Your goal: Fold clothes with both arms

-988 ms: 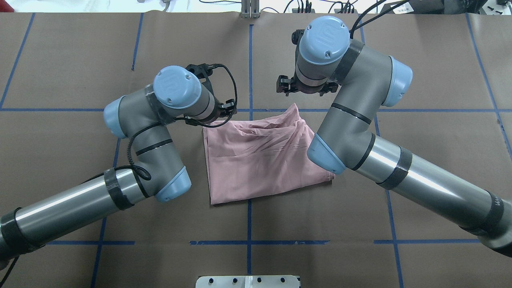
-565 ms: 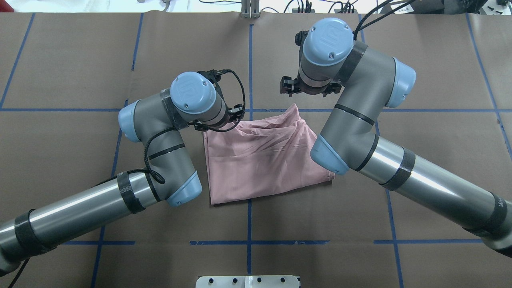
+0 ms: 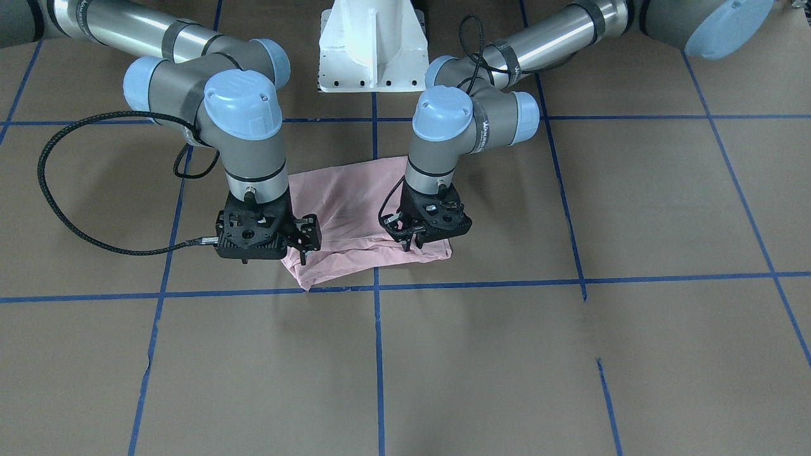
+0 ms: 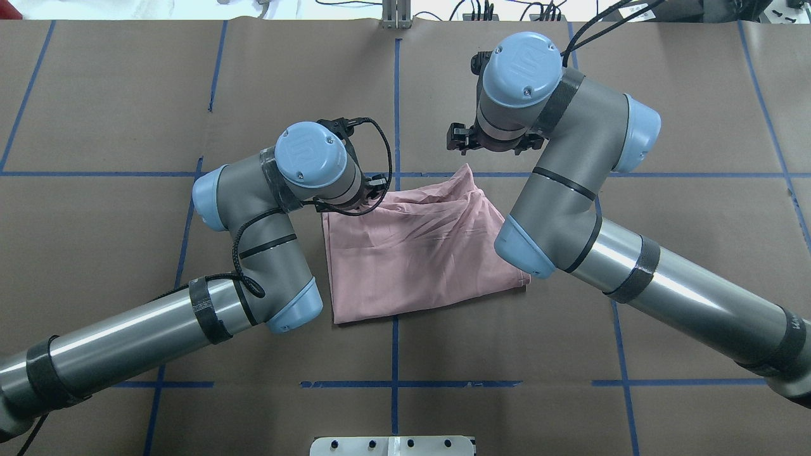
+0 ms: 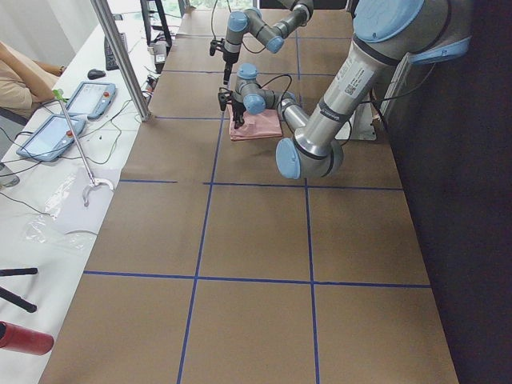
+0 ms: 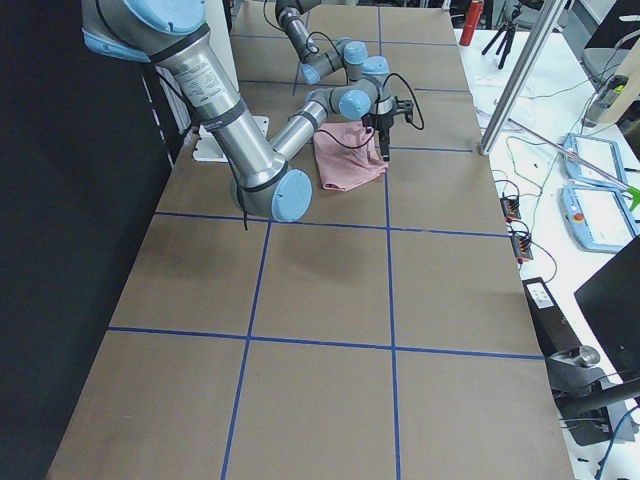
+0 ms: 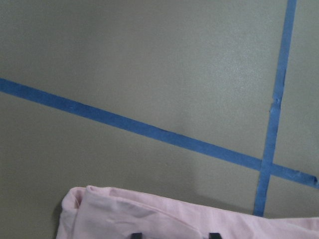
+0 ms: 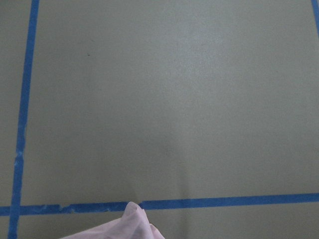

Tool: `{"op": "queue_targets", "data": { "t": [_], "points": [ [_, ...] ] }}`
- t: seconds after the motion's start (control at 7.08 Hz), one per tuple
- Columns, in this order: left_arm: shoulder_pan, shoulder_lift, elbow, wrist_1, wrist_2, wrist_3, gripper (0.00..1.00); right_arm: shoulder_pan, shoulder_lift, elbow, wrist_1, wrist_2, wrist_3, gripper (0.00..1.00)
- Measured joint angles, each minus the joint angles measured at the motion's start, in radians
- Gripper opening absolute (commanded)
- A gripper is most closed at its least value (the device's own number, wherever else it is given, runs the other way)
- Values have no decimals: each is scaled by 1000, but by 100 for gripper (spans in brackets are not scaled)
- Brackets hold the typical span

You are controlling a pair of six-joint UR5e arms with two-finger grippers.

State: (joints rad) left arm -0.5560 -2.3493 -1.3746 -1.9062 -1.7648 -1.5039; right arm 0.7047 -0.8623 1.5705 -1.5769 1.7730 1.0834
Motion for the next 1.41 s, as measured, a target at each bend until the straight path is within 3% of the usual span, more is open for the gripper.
{"op": "queue_targets", "data": {
  "t": [0.56, 0.71, 0.85, 1.13, 1.41],
  "points": [
    [-19, 33, -2, -1, 24, 56, 0, -1, -1, 0, 0, -4, 1, 100],
    [-26, 36, 0, -1, 40, 77, 61, -1, -2, 0, 0, -4, 1, 100],
    [-34, 37, 0, -1, 47, 100, 100, -1, -3, 0, 0, -4, 1, 100],
    [-45, 55, -18, -4, 46, 174, 100, -2, -7, -2, 0, -3, 1, 100],
    [-72, 112, -144, 30, 15, 282, 100, 11, -10, 1, -14, 18, -15, 100]
  ]
}}
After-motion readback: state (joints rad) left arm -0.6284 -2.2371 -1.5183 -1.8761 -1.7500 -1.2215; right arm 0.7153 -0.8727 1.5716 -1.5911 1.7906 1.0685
